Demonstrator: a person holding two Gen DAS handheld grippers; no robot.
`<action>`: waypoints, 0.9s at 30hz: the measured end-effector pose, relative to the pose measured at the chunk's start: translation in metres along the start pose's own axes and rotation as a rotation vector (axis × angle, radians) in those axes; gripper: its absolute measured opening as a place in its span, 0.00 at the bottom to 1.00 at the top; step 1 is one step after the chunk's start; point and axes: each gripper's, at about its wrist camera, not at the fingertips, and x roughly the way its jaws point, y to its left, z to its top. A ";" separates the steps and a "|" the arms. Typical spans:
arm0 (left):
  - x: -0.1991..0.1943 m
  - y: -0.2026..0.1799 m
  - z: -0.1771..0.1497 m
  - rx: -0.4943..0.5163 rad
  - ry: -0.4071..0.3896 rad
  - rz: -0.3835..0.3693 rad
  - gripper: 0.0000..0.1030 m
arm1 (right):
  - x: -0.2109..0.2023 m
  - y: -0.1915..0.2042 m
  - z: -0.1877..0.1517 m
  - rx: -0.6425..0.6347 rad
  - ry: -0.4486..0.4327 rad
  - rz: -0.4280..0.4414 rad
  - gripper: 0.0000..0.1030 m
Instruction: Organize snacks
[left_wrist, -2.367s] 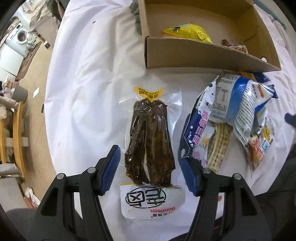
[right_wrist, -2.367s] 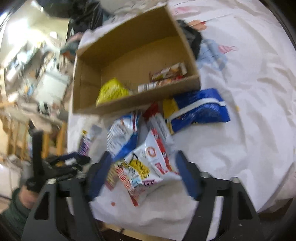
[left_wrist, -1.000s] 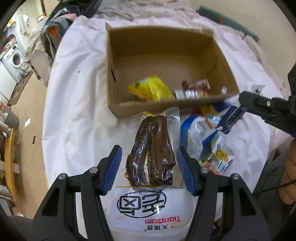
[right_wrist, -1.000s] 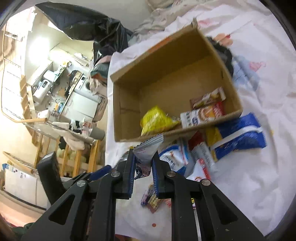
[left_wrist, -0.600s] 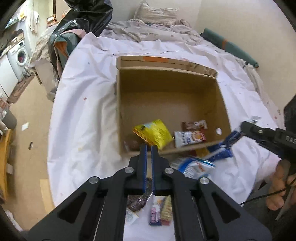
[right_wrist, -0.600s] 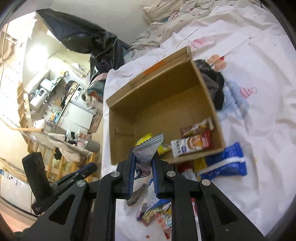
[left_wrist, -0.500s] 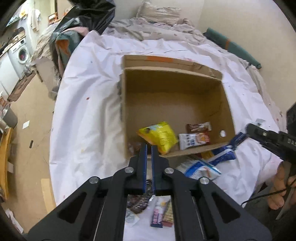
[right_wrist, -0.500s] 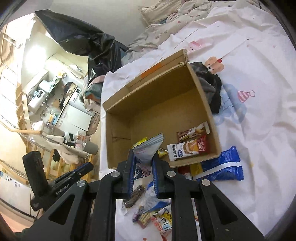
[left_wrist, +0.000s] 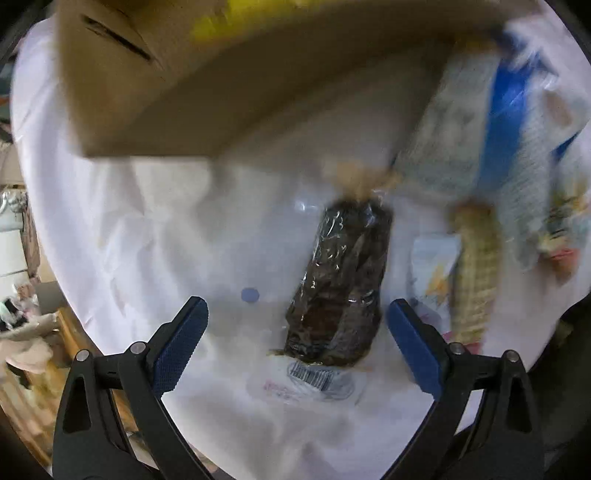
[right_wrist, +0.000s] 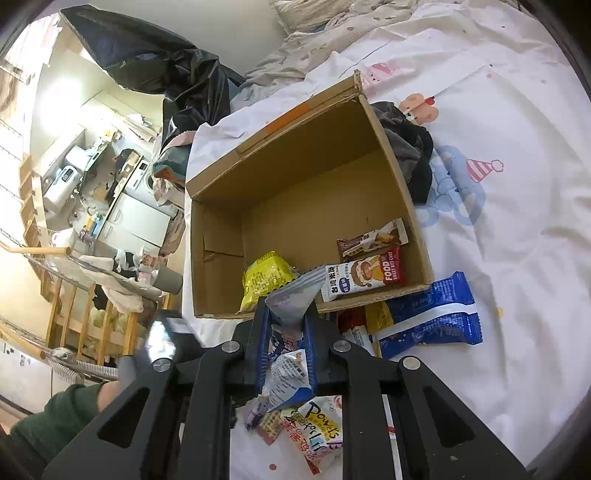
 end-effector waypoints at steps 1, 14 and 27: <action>0.003 0.000 0.001 0.011 0.003 -0.010 0.94 | 0.000 -0.001 0.001 0.001 -0.002 -0.001 0.17; -0.022 -0.008 -0.009 -0.004 -0.062 -0.098 0.35 | -0.001 -0.005 0.001 0.012 0.001 0.000 0.17; -0.054 -0.005 -0.034 -0.081 -0.139 -0.141 0.06 | -0.005 -0.005 -0.001 0.015 -0.008 0.008 0.17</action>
